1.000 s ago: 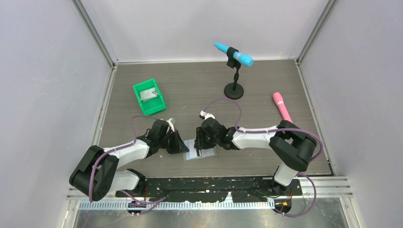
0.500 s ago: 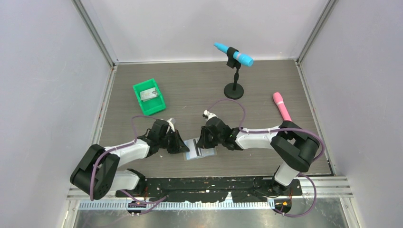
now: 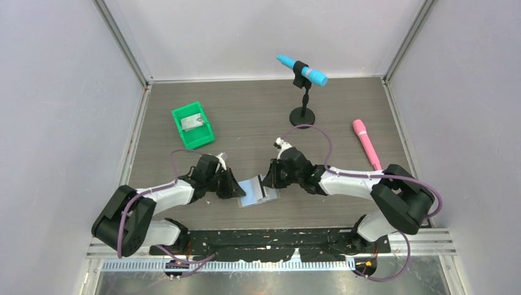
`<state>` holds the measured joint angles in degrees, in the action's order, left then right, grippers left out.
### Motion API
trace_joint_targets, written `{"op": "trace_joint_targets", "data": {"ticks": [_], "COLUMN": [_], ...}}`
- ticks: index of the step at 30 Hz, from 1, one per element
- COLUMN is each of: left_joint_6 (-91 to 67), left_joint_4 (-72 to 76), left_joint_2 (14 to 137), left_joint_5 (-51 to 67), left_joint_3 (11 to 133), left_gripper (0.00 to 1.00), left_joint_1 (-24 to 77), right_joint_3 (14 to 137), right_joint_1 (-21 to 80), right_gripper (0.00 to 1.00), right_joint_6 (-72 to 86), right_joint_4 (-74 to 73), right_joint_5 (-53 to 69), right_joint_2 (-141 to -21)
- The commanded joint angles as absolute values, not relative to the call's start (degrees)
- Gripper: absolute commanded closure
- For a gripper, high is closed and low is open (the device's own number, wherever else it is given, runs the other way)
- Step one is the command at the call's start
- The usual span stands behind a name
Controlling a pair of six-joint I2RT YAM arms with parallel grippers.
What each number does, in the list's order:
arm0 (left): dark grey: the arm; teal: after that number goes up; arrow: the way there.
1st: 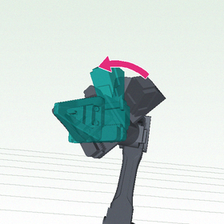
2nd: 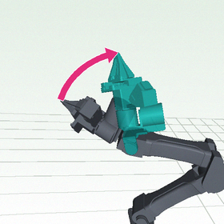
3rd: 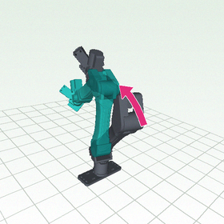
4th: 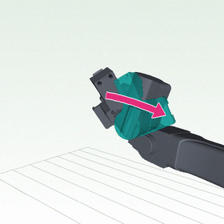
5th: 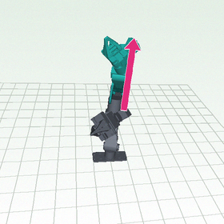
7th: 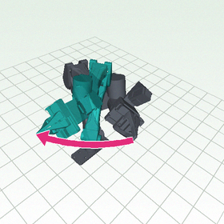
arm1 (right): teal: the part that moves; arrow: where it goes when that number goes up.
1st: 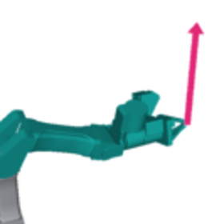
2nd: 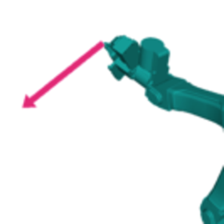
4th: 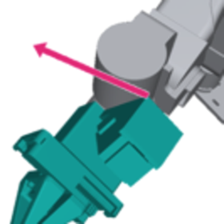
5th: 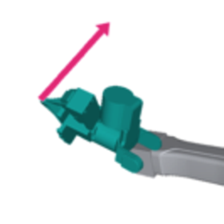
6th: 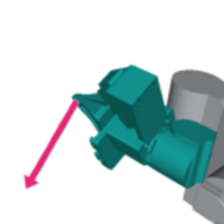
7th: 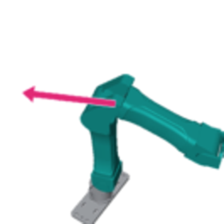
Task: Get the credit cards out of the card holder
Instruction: Remove the credit card from the card holder.
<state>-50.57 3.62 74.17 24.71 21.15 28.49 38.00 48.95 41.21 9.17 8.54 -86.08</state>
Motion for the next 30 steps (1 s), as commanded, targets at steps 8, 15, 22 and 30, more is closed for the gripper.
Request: {"op": "trace_joint_targets", "data": {"ticks": [8,15,22,30], "left_joint_6": [-48.57,-50.3,-56.44,-64.01], "left_joint_4": [-8.64,-14.66,-14.66,-9.24], "left_joint_2": [66.99,58.46,53.08,51.77], "left_joint_5": [23.93,25.91,29.3,33.61], "left_joint_3": [25.94,31.39,34.49,33.7], "left_gripper": [0.7,0.51,0.43,0.42], "left_joint_1": [28.74,28.83,28.87,29.05], "right_joint_3": [37.01,34.3,23.99,17.55], "right_joint_1": [48.07,53.16,61.76,71.0], "right_gripper": [0.95,0.95,0.95,0.95], "right_joint_6": [25.88,5.73,-15.4,-35.37], "right_joint_4": [7.44,9.13,26.27,40.08], "right_joint_5": [5.84,-4.91,-14.99,-20.76], "right_joint_2": [-72.05,-62.88,-56.05,-54.53]}}
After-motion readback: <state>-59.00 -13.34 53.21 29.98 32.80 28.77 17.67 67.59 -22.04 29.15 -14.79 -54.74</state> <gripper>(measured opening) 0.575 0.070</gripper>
